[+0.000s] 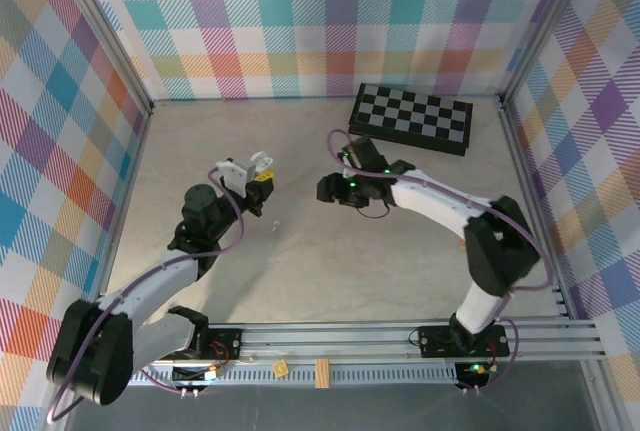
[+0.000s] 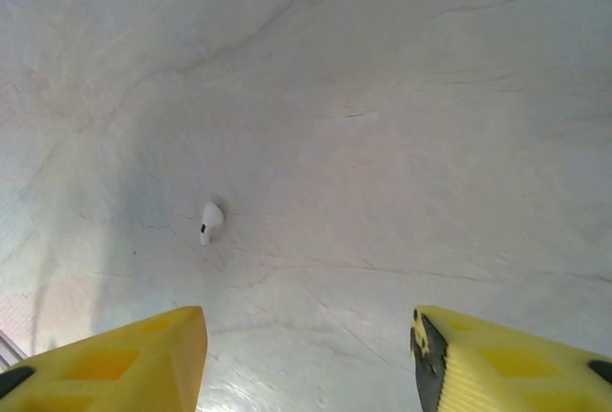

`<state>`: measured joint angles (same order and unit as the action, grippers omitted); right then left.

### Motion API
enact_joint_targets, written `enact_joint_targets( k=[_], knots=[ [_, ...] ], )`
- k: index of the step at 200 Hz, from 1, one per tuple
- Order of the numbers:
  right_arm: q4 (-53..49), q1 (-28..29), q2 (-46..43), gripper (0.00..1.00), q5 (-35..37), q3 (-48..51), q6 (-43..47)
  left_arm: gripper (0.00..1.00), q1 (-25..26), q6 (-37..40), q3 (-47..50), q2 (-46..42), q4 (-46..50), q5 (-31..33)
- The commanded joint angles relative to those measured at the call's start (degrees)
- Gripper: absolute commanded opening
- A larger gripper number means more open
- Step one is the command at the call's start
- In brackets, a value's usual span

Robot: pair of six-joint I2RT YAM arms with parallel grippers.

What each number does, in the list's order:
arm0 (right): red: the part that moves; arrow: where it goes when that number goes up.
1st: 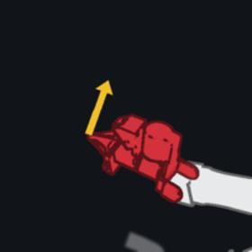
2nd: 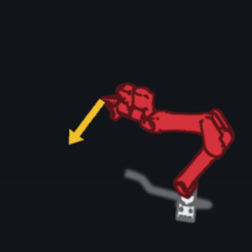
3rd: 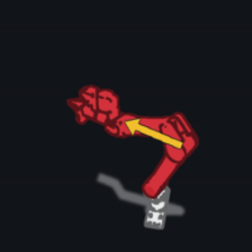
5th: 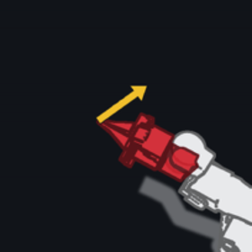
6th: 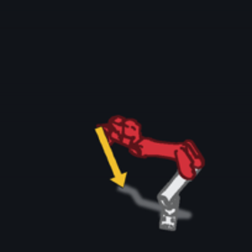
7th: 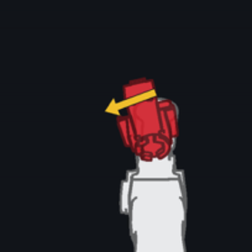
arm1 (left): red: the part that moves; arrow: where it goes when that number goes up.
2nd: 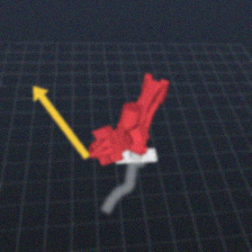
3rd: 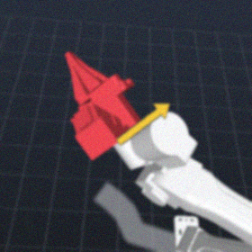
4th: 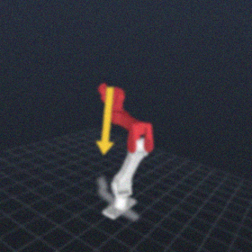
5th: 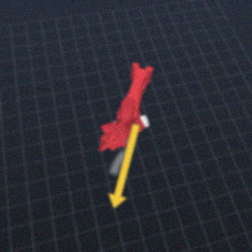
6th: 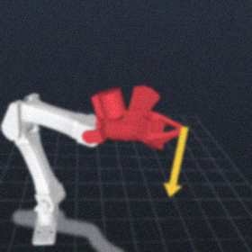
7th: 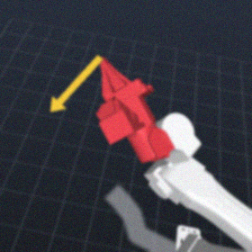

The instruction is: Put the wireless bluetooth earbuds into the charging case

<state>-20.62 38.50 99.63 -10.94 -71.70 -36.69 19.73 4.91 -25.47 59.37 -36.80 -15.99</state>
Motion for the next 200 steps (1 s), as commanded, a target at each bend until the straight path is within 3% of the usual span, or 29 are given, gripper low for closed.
enact_joint_targets(
  k=[1,41,103,200],
  knots=[
    [-2.76,2.29,5.61,0.57,-3.66,-5.98,-0.37,0.15,-0.30,0.17,0.36,-5.46,2.32,-1.90],
    [-6.27,4.88,16.04,0.53,-5.69,-16.55,2.51,0.15,-0.21,0.96,0.74,-12.57,8.17,-4.49],
    [-10.54,6.75,27.99,0.51,-9.58,-29.99,6.21,0.12,-0.04,-2.74,-0.52,-13.84,10.42,-8.26],
    [-13.60,8.98,35.41,0.47,-12.61,-35.66,8.86,0.12,-0.04,-2.79,-0.63,-13.42,10.48,-9.30]
  ],
)
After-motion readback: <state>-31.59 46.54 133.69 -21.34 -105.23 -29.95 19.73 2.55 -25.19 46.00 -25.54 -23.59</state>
